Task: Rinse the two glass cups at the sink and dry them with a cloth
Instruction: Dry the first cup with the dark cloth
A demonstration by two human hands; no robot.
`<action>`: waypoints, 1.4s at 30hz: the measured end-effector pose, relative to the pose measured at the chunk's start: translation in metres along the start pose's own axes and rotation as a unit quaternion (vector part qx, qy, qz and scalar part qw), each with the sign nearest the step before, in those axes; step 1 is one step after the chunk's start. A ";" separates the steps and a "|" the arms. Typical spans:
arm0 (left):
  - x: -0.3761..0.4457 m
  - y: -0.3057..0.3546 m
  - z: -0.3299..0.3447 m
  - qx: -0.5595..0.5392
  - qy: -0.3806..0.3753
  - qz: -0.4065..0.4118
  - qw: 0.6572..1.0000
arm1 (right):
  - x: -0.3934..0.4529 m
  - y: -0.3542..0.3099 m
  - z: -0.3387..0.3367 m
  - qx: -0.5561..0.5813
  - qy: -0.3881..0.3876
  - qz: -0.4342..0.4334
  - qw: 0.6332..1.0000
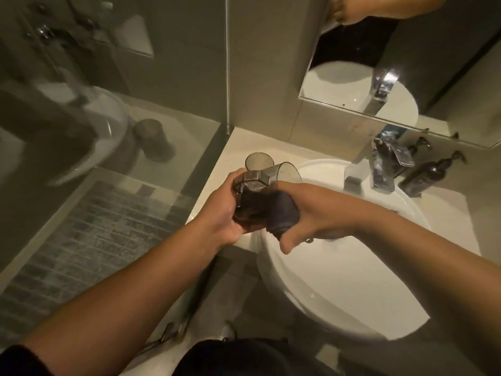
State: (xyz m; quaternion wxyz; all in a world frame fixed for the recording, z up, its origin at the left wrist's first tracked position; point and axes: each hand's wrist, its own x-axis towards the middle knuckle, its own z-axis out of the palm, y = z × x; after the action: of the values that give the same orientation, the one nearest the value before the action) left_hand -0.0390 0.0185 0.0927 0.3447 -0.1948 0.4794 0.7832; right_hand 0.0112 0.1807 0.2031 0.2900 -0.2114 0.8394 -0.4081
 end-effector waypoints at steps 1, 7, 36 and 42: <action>0.000 -0.002 0.002 0.006 -0.012 -0.004 1.000 | -0.003 0.001 0.001 0.019 0.001 -0.003 1.000; -0.009 -0.004 0.020 -0.007 0.010 0.020 1.000 | -0.010 0.008 0.011 -0.078 0.157 0.012 0.985; -0.064 0.042 0.069 0.150 -0.128 0.156 0.968 | -0.062 -0.008 -0.006 -0.238 0.207 -0.025 0.949; -0.062 0.033 0.084 0.225 -0.045 0.332 0.915 | -0.063 -0.013 0.005 -0.055 0.212 -0.022 0.975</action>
State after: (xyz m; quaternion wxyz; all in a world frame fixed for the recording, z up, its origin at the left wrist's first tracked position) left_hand -0.0184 0.0606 0.1919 0.1203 0.0937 0.6638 0.7322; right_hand 0.0625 0.2077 0.2313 0.0842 -0.1536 0.8983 -0.4029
